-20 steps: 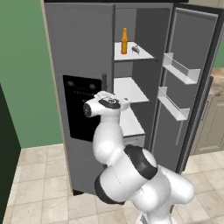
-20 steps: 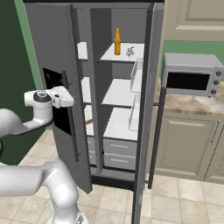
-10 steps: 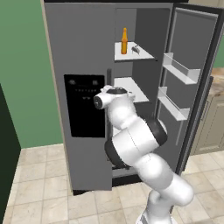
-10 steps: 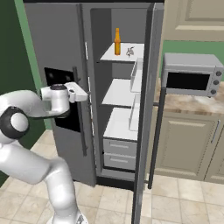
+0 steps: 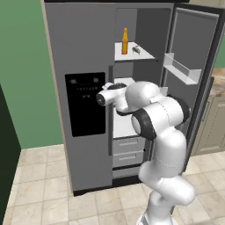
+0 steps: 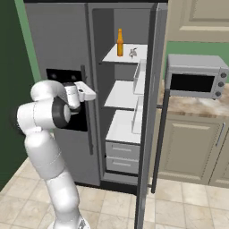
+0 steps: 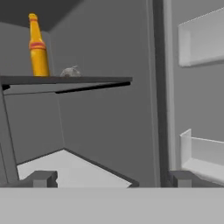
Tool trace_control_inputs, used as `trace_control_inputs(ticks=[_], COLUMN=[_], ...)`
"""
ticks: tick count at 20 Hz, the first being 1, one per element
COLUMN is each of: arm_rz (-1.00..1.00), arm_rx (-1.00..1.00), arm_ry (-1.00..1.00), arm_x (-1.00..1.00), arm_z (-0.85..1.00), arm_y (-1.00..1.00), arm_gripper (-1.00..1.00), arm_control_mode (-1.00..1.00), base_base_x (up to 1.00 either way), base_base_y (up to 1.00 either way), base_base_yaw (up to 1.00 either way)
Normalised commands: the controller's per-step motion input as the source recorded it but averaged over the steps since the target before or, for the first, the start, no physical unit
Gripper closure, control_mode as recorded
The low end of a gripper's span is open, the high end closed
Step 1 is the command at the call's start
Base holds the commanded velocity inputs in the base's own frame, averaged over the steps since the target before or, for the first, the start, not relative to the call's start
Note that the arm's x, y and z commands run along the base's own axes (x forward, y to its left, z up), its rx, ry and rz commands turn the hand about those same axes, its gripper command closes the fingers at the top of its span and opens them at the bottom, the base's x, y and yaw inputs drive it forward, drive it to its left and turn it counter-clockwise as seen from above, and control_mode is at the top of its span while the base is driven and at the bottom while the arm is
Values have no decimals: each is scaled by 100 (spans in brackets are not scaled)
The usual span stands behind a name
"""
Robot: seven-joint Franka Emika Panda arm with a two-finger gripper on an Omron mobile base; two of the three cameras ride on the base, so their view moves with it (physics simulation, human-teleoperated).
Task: Pick up the frozen fish from the freezer, place it on any shelf in the fridge, and close the fridge and freezer doors when done.
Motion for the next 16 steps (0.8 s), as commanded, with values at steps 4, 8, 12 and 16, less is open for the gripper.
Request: trace_control_inputs(ticks=[4,8,12,16], arm_rz=[0,0,0,-2], arm_rx=[0,0,0,2], arm_ry=[0,0,0,-4], arm_x=[33,32,11,-72], arm_z=[0,0,12,84], arm_y=[0,0,0,-5], arm_gripper=[-100,-100,-100,-100], arm_control_mode=[-100,-100,-100,-100], base_base_x=[0,0,0,0], base_base_y=[0,0,0,0], base_base_yaw=[0,0,0,0])
